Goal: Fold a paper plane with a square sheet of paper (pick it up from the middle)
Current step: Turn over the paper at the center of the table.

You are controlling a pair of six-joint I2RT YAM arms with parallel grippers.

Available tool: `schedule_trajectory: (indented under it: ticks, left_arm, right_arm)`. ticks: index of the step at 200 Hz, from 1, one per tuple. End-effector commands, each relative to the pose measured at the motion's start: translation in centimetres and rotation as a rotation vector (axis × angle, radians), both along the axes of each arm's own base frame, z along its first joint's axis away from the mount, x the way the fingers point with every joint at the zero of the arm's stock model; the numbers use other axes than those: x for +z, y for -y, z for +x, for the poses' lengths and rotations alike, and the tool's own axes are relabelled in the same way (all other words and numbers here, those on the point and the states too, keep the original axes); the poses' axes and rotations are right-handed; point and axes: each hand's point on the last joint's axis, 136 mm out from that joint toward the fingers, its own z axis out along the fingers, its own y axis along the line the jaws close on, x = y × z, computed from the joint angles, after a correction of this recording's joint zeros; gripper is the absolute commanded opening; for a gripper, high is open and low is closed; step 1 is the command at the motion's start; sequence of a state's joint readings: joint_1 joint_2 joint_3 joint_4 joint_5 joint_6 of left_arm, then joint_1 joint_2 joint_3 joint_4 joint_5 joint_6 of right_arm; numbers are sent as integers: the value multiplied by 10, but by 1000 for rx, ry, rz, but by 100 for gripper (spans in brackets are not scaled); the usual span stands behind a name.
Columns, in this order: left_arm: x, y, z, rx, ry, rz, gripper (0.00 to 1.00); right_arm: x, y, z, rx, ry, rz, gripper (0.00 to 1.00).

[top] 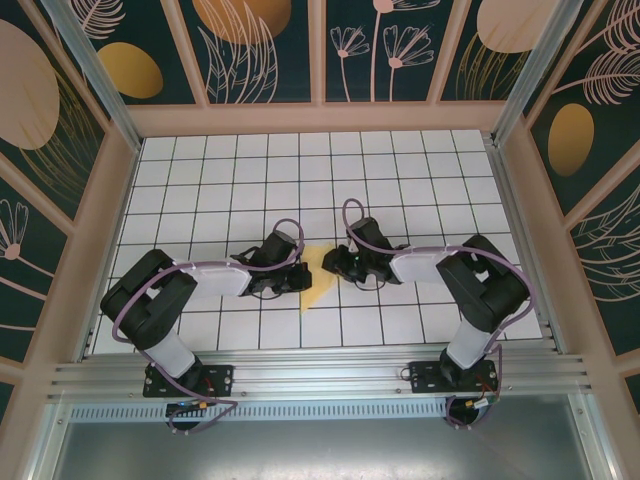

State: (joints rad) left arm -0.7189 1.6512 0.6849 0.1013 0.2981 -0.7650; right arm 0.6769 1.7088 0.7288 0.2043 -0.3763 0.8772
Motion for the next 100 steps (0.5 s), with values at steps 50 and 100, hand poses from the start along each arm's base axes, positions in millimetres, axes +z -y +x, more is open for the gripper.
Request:
schedule_trajectory:
  ticks: [50, 100]
  left_arm:
    - [2, 1, -10, -10, -40, -33, 5]
    - [4, 7, -15, -24, -49, -85, 5]
  right_arm:
    - [5, -11, 9, 58, 35, 72, 32]
    - [5, -10, 14, 99, 54, 95, 29]
